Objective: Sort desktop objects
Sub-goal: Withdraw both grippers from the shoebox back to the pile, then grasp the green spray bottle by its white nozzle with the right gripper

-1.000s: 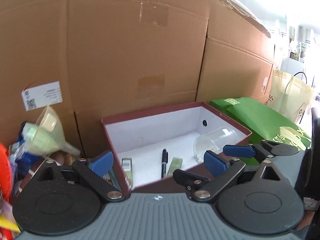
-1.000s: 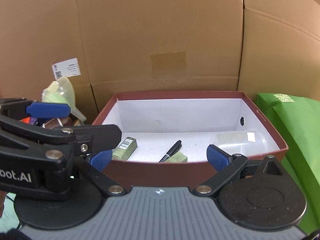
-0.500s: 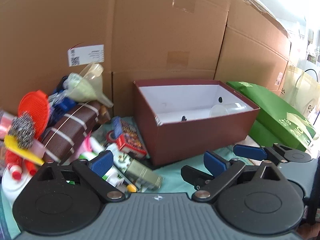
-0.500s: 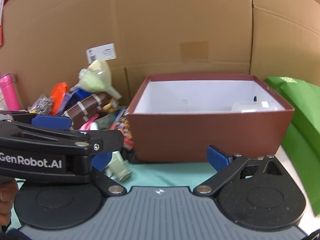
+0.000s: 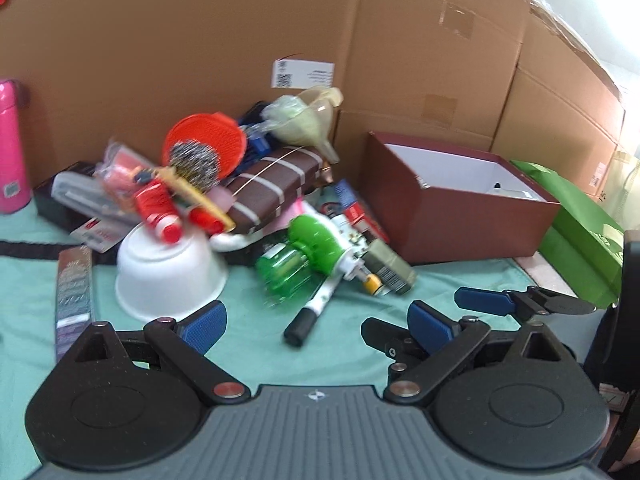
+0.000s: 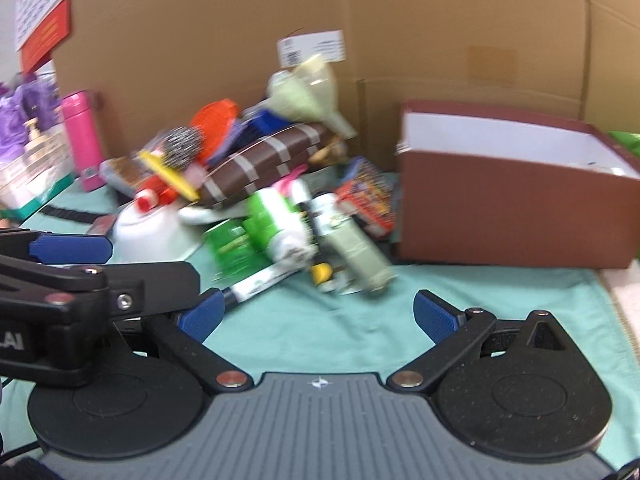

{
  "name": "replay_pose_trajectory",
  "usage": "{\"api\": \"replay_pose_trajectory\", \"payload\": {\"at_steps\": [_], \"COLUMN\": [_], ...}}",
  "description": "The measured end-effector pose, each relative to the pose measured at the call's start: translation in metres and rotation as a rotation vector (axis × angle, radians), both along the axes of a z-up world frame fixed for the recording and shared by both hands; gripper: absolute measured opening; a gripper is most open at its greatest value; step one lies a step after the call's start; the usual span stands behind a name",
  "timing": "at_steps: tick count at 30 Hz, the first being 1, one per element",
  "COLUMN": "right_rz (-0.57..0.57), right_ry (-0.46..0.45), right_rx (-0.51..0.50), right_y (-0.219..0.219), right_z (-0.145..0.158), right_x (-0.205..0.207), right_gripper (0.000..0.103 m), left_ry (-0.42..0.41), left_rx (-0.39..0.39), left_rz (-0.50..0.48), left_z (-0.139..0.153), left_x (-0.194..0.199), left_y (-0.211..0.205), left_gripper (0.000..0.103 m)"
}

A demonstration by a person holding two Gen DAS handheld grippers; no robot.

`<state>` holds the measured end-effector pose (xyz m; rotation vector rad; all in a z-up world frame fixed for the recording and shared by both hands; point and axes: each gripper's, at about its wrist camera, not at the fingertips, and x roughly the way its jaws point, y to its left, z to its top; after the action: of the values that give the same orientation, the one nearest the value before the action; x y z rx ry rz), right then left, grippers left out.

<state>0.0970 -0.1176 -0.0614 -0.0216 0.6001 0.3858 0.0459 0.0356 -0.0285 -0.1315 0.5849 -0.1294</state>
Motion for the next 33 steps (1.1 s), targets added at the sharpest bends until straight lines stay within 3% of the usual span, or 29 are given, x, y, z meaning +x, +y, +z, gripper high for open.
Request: {"api": "replay_pose_trajectory", "payload": {"at_steps": [5, 10, 16, 19, 27, 33], "right_rz": [0.014, -0.011, -0.027, -0.019, 0.034, 0.085], "right_ry": [-0.02, -0.088, -0.109, -0.122, -0.137, -0.164], "right_rx": [-0.023, -0.021, 0.004, -0.019, -0.069, -0.144], "right_y": [0.011, 0.006, 0.007, 0.013, 0.026, 0.037], "right_z": [-0.012, -0.016, -0.016, -0.015, -0.017, -0.019], "right_x": [-0.005, -0.003, 0.012, 0.019, 0.04, 0.048], "right_gripper": [0.099, 0.098, 0.096, 0.084, 0.064, 0.054], "left_ry": [0.037, 0.022, 0.01, 0.016, 0.037, 0.043], "left_rx": [-0.045, -0.082, -0.073, -0.086, -0.098, -0.095], "left_rz": [0.024, 0.007, -0.006, -0.01, -0.041, -0.042], "left_z": [-0.014, -0.018, -0.021, -0.023, -0.03, -0.034], "left_x": [0.004, 0.019, 0.047, 0.06, 0.086, 0.1], "left_y": [0.01, 0.01, 0.013, 0.018, 0.021, 0.022], "left_gripper": [0.1, 0.1, 0.097, 0.088, 0.064, 0.064]}}
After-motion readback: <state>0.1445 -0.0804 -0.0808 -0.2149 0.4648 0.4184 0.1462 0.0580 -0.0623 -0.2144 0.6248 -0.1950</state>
